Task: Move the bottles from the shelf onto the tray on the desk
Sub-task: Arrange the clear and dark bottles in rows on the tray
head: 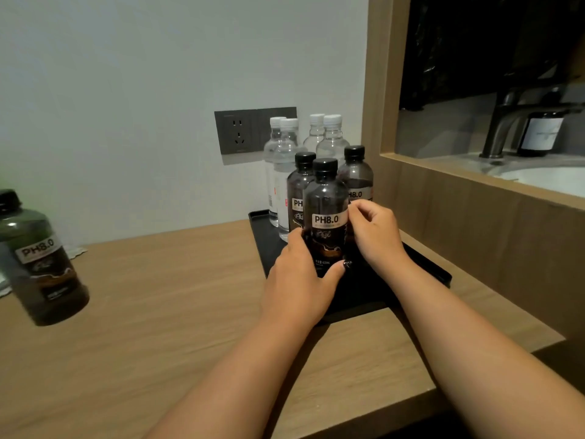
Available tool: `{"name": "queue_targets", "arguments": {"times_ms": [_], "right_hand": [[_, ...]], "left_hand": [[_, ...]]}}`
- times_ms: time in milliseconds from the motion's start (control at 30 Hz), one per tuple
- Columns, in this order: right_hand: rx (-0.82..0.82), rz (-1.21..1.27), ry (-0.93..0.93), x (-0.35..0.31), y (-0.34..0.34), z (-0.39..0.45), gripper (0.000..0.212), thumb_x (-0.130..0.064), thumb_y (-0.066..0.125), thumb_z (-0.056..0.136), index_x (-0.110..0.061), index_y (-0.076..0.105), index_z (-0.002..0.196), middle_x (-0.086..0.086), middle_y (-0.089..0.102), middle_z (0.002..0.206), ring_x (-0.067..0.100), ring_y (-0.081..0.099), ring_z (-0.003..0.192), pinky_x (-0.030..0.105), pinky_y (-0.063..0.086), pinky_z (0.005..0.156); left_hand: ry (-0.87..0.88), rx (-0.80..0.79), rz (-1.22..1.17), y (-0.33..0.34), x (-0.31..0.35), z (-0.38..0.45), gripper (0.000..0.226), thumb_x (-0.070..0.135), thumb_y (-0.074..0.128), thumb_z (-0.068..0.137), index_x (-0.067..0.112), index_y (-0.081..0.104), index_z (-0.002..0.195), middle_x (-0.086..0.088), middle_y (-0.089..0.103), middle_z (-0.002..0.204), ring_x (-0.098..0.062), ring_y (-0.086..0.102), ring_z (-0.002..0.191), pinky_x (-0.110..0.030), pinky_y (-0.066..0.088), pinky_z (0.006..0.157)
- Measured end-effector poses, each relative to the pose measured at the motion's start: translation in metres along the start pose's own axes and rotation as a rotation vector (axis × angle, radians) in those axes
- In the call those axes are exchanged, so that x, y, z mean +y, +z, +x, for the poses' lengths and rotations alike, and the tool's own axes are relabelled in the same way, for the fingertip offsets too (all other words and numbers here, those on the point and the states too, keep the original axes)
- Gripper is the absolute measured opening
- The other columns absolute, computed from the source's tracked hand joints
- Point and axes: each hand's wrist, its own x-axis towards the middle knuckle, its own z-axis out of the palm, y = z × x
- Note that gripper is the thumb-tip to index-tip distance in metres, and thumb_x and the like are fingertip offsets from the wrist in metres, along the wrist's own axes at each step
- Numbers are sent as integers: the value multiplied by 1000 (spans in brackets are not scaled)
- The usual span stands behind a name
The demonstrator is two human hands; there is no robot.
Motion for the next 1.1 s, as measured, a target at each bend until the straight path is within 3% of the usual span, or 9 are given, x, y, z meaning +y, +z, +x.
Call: {"name": "queue_targets", "arguments": {"times_ms": [133,233,367,533,667,833,967,1033,1100], "right_hand": [[44,-100,-14,-9,-1,-15,21,-21,47,97,-19,67,88,-3,67,94,8,61,91,29,51,80],[192,-237,-108,-16,-1,-30,16,-18,50,96,-19,58,111,-3,56,113,-2,52,95,9,42,80],[342,-278,-356,-30,7,-59,23,-13,51,91,-12,53,114,5,49,115,8,50,102,9,39,85],[-71,-528,-785,-47,39,-102,29,-19,55,85,-4,61,110,10,54,117,21,53,110,32,46,95],[-451,-790,-1044,-61,81,-125,16,-24,62,88,-11,67,97,14,64,116,23,60,106,31,50,87],[-719,-622,-727,-77,140,-136,18,-30,62,87,-20,59,102,-3,53,120,2,50,89,4,36,72],[-724,-541,-495,-78,201,-125,16,-27,54,91,-22,57,105,-8,49,110,8,51,92,26,51,78],[-721,-569,-432,-79,229,-116,14,-27,54,91,-22,57,103,-6,51,108,12,51,98,32,51,83],[-711,-535,-373,-77,253,-106,18,-26,53,92,-21,55,109,-4,53,111,15,53,101,34,51,85]], "left_hand": [[-47,9,-175,-15,-10,-4,59,49,62,84,31,39,135,12,64,115,-9,60,107,-39,53,91],[-27,66,-271,-30,-25,-6,27,35,57,90,32,53,118,15,66,96,-4,62,88,-38,54,82],[-42,238,-351,-53,-48,-5,16,30,50,91,34,55,105,12,67,92,-8,65,86,-40,55,78],[-32,344,-322,-97,-90,-11,19,15,50,94,26,55,109,13,65,91,-3,63,82,-40,54,78],[33,289,-216,-140,-126,-25,19,11,50,95,23,52,110,6,63,89,-3,62,77,-16,51,61],[66,476,-185,-191,-166,-41,15,7,49,91,17,53,101,-2,63,87,-9,61,75,-6,44,54],[58,601,-175,-201,-180,-36,15,7,46,89,14,54,101,4,59,87,-2,58,79,-16,46,66],[146,708,-99,-198,-180,-32,19,8,46,84,12,55,100,1,52,95,-18,54,91,-35,46,80],[203,831,-65,-197,-185,-30,26,10,45,81,6,54,105,-4,44,107,-23,45,103,-39,41,92]]}}
